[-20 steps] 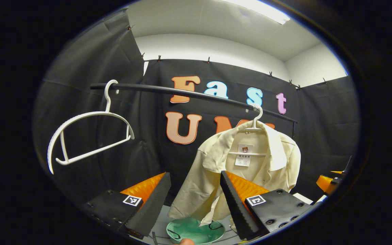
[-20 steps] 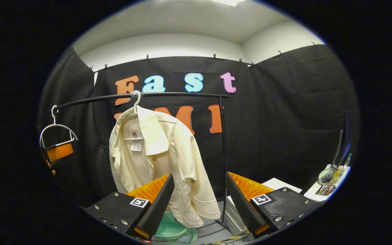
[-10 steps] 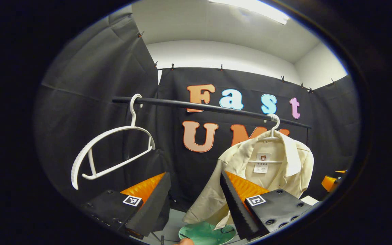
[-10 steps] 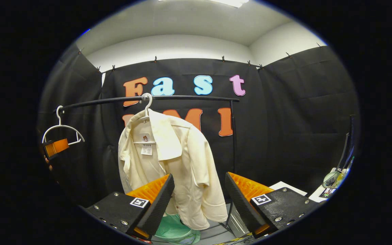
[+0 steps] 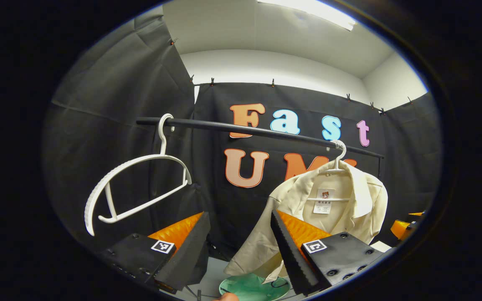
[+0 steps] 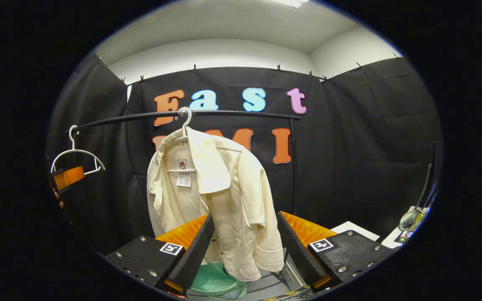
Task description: Grasp the clothes on the hanger with both hands and then place them into the laundry hamper below.
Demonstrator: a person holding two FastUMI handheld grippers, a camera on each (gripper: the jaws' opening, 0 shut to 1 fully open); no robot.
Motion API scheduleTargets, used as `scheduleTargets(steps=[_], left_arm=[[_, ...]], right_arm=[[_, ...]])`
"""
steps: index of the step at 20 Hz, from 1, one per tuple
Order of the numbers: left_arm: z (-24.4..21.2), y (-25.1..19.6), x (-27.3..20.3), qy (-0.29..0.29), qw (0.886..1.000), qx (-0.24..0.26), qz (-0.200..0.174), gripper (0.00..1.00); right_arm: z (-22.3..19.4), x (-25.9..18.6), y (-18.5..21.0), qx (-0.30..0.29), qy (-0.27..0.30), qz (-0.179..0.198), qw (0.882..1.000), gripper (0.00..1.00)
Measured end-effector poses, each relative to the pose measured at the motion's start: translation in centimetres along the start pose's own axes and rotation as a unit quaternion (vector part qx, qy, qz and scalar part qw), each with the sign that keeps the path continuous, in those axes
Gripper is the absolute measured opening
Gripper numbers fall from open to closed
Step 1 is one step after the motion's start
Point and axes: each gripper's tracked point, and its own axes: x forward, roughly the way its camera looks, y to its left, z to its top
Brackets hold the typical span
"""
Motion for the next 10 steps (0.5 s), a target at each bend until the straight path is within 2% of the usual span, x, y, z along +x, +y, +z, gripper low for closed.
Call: scheduleTargets(steps=[10], left_arm=[[-1.0,0.5,0.0,0.011,1.000,0.000,-0.001,0.96]], right_arm=[[-1.5,3.1,3.0,0.009,0.027,0.020,0.999,0.94]])
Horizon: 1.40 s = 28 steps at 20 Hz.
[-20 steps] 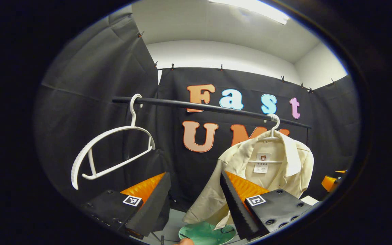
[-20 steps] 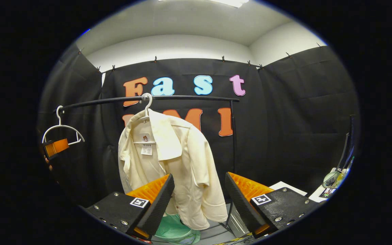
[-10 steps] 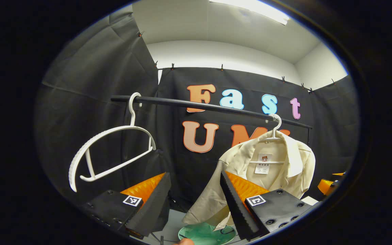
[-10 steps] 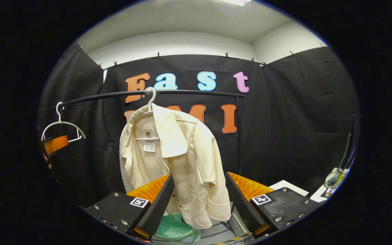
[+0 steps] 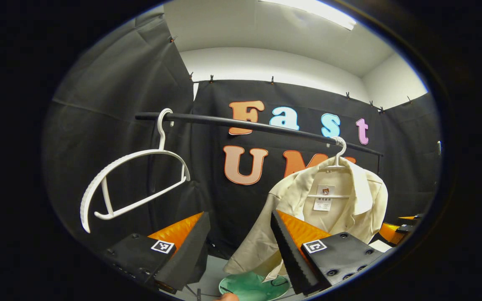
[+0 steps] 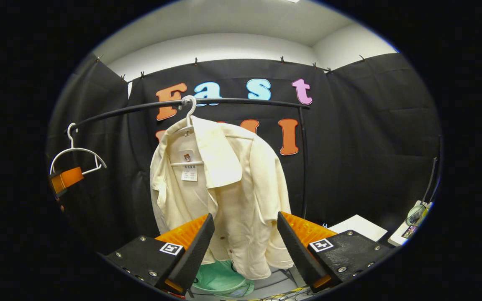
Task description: Grasp the clothes on the hanger with both hands and then place them into the laundry hamper below.
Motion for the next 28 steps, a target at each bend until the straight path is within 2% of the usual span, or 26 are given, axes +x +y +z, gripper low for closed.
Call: scheduleTargets(steps=[12,28], left_arm=[[0.0,1.0,0.3,-0.003,1.000,0.004,0.011,0.96],[0.0,2.9,1.8,-0.006,0.999,0.013,0.036,0.96]], right_arm=[[-0.3,6.2,3.3,0.001,0.016,0.015,1.000,0.94],[-1.5,15.4,3.7,-0.010,0.041,-0.017,0.999,0.94]])
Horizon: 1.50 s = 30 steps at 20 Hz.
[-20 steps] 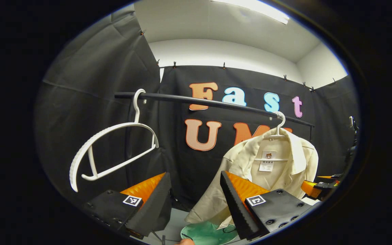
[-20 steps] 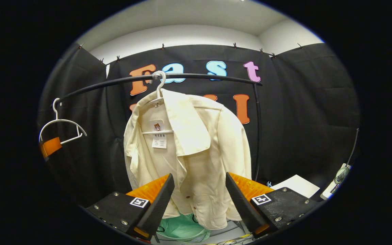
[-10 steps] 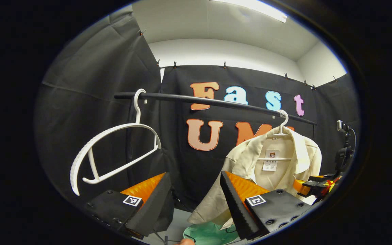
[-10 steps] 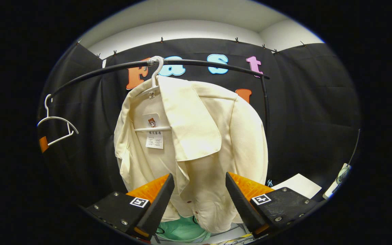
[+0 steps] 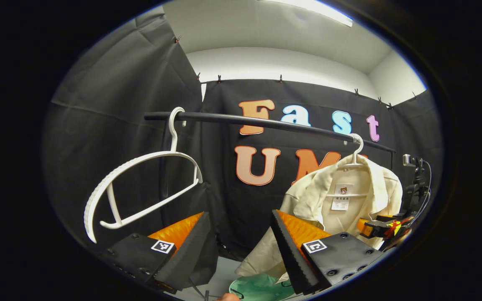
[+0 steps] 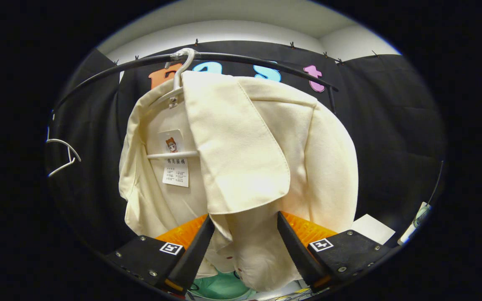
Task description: Grasp the clothes on the hanger with both hands and then place them into the laundry hamper below.
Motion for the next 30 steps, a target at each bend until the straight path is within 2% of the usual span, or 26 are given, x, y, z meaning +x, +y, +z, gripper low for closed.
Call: scheduleTargets(steps=[6,9,10,11,12,15,21,22,23,24,27,30], left_arm=[[0.1,1.1,0.0,0.002,1.000,0.007,0.009,0.96],[0.0,1.5,-0.1,0.004,1.000,0.008,0.012,0.96],[0.0,1.6,-0.1,0.004,1.000,0.008,0.013,0.92],[0.0,1.6,-0.1,0.003,1.000,0.008,0.014,0.96],[0.0,1.8,0.0,0.003,1.000,0.007,0.016,0.96],[-0.1,1.9,0.0,0.004,1.000,0.006,0.018,0.96],[-0.3,1.6,0.1,0.009,1.000,0.002,0.007,0.96],[-0.4,1.4,0.3,0.009,1.000,0.001,0.003,0.96],[-0.5,0.9,0.6,0.009,1.000,0.001,-0.001,0.92],[-0.6,0.5,0.9,0.010,1.000,0.000,-0.006,0.96],[-1.1,-1.3,1.7,0.017,1.000,-0.002,-0.026,0.96],[-1.7,-3.9,2.6,0.019,0.998,-0.007,-0.062,0.94]], right_arm=[[0.8,2.5,-0.3,-0.002,-0.006,0.005,1.000,0.94],[0.9,3.5,-0.4,0.006,-0.007,0.013,1.000,0.81],[0.9,3.8,-0.4,0.009,-0.006,0.017,1.000,0.78],[0.9,4.0,-0.3,0.012,-0.005,0.018,1.000,0.72],[0.8,4.1,-0.3,0.014,-0.004,0.019,1.000,0.68],[0.8,4.1,-0.3,0.012,0.000,0.020,1.000,0.46],[0.5,3.0,-0.5,0.015,0.004,0.024,1.000,0.14],[0.5,2.7,-0.6,0.016,0.005,0.027,1.000,0.14],[0.6,2.2,-0.7,0.017,0.006,0.028,0.999,0.11],[0.6,1.9,-0.7,0.018,0.007,0.030,0.999,0.08],[0.7,0.7,-0.9,0.019,0.014,0.032,0.999,0.04],[1.0,-1.1,-1.9,0.021,0.016,0.026,0.999,0.03]])
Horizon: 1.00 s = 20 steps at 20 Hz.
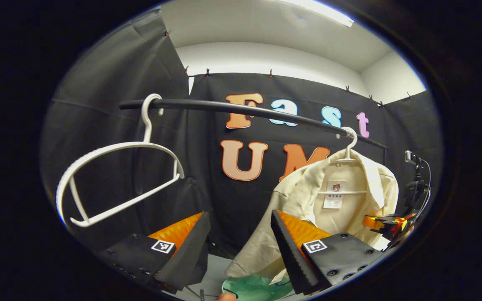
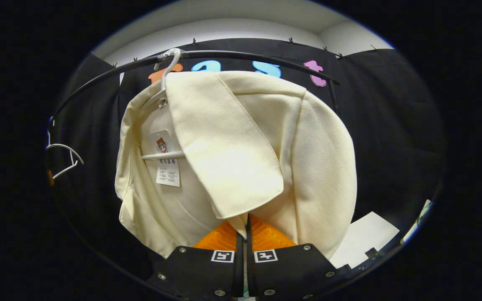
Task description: Grasp the clothes on the hanger with both hands and then place them into the laundry hamper below.
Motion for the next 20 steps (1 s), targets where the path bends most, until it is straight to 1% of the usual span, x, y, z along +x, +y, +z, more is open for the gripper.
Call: scheduleTargets(steps=[1,2,4,7,9,12,13,14,15,16,20], left_arm=[[-0.1,-0.7,0.5,-0.005,1.000,-0.005,-0.012,0.92],[-0.6,-1.5,0.9,-0.004,1.000,-0.009,-0.023,0.92],[-2.0,-2.7,1.7,0.011,0.999,-0.017,-0.039,0.96],[-2.8,-4.7,2.4,0.020,0.998,-0.021,-0.059,0.96],[-3.1,-6.3,2.6,0.025,0.996,-0.022,-0.079,0.96],[-4.4,-8.7,3.1,0.050,0.992,-0.033,-0.111,0.96],[-4.7,-9.2,3.3,0.056,0.991,-0.036,-0.118,1.00],[-5.0,-9.6,3.6,0.061,0.990,-0.036,-0.121,0.92],[-5.5,-9.6,3.8,0.067,0.990,-0.034,-0.120,0.92],[-5.9,-9.8,4.1,0.073,0.990,-0.033,-0.120,0.96],[-7.0,-11.5,5.7,0.080,0.987,-0.031,-0.135,0.96]], right_arm=[[0.0,-0.8,-0.1,0.001,-0.002,0.000,1.000,0.03],[0.0,-1.5,-0.4,-0.001,-0.003,-0.001,1.000,0.03],[0.4,-2.6,-0.9,-0.007,-0.006,-0.002,1.000,0.03],[1.0,-4.1,-1.5,-0.012,-0.014,-0.002,1.000,0.02],[1.0,-5.0,-1.5,-0.011,-0.017,0.001,1.000,0.01],[1.2,-5.8,-1.5,-0.009,-0.020,0.006,1.000,0.02],[1.2,-6.0,-1.5,-0.008,-0.020,0.008,1.000,0.01],[1.3,-6.2,-1.5,-0.006,-0.020,0.011,1.000,0.01],[1.3,-6.5,-1.5,-0.004,-0.021,0.012,1.000,0.01],[1.5,-6.8,-1.6,-0.002,-0.022,0.012,1.000,0.01],[1.9,-7.5,-1.5,0.002,-0.027,0.013,1.000,0.01]])
